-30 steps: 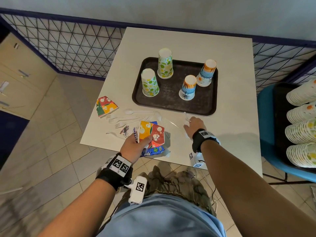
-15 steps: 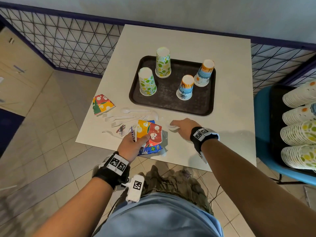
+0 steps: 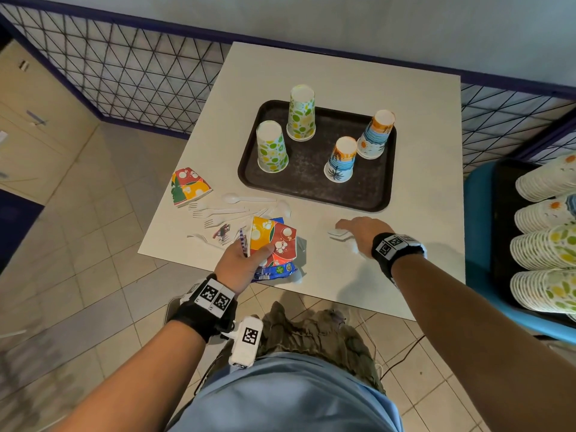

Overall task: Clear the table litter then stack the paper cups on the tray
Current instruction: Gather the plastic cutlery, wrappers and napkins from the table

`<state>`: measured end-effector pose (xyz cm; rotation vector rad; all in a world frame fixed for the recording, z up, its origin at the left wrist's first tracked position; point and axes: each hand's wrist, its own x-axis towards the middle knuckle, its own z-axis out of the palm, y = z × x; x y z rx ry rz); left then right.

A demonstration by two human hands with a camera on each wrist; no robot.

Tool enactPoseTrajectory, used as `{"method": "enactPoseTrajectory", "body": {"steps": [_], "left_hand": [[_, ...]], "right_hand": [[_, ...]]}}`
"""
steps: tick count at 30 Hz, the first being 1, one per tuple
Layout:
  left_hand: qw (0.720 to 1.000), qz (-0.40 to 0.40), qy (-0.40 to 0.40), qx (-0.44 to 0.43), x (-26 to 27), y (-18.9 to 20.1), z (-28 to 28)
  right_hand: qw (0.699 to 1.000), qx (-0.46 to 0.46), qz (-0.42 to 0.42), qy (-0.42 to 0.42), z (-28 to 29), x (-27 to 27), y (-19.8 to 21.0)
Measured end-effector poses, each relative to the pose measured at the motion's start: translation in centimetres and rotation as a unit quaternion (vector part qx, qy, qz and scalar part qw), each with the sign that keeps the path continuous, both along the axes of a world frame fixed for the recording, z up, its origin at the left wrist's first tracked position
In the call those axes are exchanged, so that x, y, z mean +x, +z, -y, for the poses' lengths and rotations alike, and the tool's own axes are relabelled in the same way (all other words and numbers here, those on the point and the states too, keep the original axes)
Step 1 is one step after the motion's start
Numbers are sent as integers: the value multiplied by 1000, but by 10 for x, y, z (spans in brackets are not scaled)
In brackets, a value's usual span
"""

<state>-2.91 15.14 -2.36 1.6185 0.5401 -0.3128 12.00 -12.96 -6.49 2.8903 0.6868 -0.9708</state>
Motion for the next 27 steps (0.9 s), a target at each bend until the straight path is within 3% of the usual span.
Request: {"method": "enactPoseTrajectory", "body": {"steps": [11, 15, 19, 22, 27], "left_hand": [[1000, -4, 2, -7, 0, -2, 1], [1000, 3, 4, -9, 4, 0, 2], [1000, 7, -3, -7, 6, 2, 4], [1000, 6, -2, -3, 8, 1, 5], [998, -1, 26, -61, 13, 0, 15]], "right_hand": [[997, -25, 44, 50, 2, -11, -9], [998, 13, 53, -19, 6, -30, -14], [976, 145, 84, -139, 7, -51, -18], [949, 230, 70, -203, -13, -60, 10], [935, 302, 43, -183, -62, -71, 79]]}}
